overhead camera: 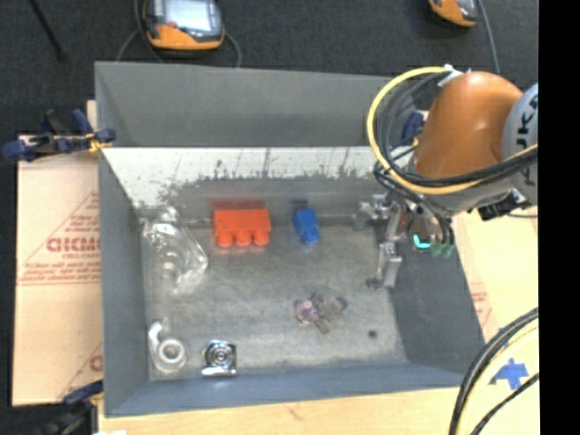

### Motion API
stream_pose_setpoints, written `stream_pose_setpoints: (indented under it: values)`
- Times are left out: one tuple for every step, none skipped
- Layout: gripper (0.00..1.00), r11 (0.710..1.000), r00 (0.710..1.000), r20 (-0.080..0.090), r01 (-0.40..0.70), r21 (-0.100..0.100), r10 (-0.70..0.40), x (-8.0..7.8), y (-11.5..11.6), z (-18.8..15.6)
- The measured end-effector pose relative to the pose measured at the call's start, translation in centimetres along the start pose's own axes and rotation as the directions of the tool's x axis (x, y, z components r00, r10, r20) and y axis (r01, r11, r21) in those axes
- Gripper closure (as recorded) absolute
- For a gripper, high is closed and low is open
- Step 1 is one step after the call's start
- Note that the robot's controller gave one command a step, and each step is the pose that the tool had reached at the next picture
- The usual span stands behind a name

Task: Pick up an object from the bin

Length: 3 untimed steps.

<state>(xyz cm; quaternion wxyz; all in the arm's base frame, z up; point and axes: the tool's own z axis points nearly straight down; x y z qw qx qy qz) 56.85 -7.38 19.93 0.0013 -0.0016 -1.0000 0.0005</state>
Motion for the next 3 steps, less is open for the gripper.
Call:
stream_pose_setpoints:
  values:
    - [0.00, 0.977, 0.977, 0.002, 0.213, 0.000, -0.213, 1.5, 1.3, 13.2]
    - [1.00, 0.977, 0.977, 0.008, 0.214, 0.003, -0.214, 1.3, 1.3, 12.8]
    - [1.00, 0.984, 0.984, 0.015, 0.178, 0.005, -0.178, 1.1, -0.5, -3.8]
